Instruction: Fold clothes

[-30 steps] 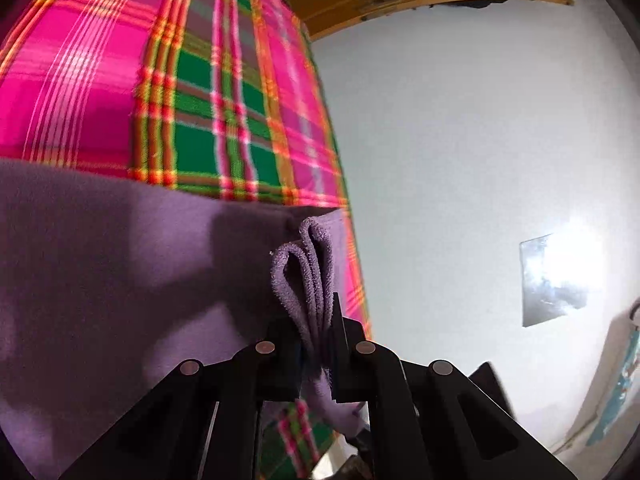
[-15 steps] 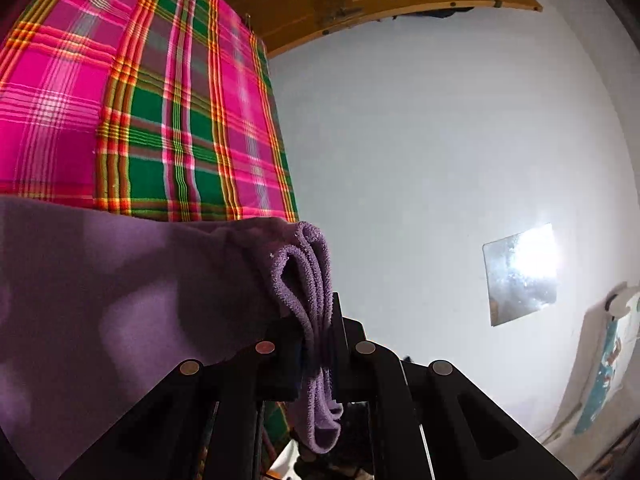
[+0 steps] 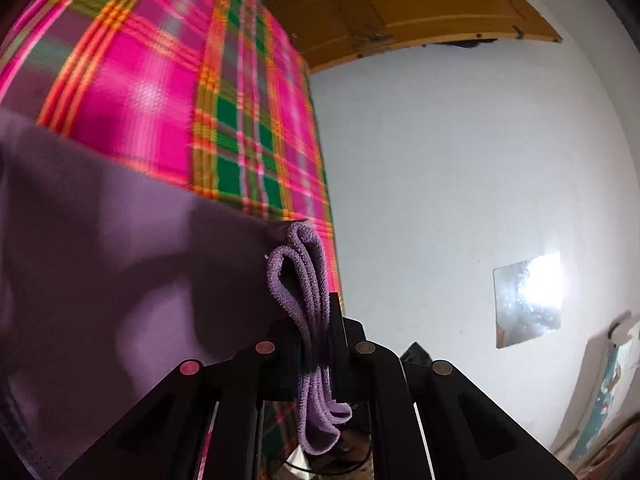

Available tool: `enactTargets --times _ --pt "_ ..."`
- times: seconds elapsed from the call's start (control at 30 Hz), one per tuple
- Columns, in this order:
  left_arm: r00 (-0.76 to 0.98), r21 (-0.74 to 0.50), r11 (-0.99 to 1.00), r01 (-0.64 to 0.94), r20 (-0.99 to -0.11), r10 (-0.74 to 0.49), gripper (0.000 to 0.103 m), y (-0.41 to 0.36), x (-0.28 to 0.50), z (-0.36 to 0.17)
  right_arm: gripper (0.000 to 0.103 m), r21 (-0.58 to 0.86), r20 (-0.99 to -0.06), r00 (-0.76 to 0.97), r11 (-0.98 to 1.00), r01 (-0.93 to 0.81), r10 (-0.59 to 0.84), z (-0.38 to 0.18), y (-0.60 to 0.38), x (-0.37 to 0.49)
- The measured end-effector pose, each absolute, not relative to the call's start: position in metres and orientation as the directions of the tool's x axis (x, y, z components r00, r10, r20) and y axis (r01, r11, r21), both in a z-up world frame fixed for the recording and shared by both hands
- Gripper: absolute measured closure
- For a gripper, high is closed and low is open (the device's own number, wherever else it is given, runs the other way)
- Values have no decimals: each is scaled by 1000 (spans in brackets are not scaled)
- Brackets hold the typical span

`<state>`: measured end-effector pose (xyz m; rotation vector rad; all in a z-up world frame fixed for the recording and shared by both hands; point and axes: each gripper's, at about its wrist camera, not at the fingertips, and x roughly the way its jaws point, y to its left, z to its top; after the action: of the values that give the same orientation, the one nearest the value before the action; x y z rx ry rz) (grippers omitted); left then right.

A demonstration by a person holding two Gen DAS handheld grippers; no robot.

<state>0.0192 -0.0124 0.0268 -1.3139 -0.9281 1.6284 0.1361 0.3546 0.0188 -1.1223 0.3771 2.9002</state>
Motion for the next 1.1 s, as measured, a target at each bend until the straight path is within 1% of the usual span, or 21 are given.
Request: enactTargets --times 0.13,0.2,0.3,0.43,0.53,0.63,0.67,0.8,0.9,0.97,1.1 --pt "-139 -894 -436 -102 -421 896 94 -28 17 12 43 112 -678 -733 -993 -45 -43 20 339 136" --pt "-141 -883 -461 -85 -448 883 94 -33 16 4 45 56 -684 -729 -998 -19 -25 21 331 137" --pt "-139 -878 -474 -70 -462 876 94 -36 17 -4 48 -19 -691 -723 -1000 21 -2 23 322 141" --pt "-141 -872 -488 -46 -478 867 94 -37 15 -18 48 -32 -711 -703 -998 49 -11 25 322 138" --pt "-146 -868 -493 -51 -482 864 94 -38 15 -19 48 -60 -719 -695 -996 66 -3 26 319 140" --pt "-148 -849 -524 -63 -511 847 94 -40 18 -16 48 -76 -735 -678 -993 87 -3 27 316 140" --pt "-148 -847 -528 -59 -516 844 94 -36 13 -22 48 -80 -741 -672 -992 96 -5 27 315 141" --pt "-144 -847 -529 -58 -517 844 94 -35 13 -23 48 -108 -755 -656 -987 118 4 31 314 147" --pt "-144 -835 -547 -61 -535 833 94 -34 13 -23 48 -98 -755 -656 -988 118 -3 39 320 151" --pt "-144 -833 -549 -59 -538 831 94 -34 13 -24 48 -65 -749 -662 -990 123 -33 46 324 153" --pt "-169 -811 -582 -66 -566 807 94 -37 16 -15 48 87 -728 -668 -987 134 -155 56 335 154"
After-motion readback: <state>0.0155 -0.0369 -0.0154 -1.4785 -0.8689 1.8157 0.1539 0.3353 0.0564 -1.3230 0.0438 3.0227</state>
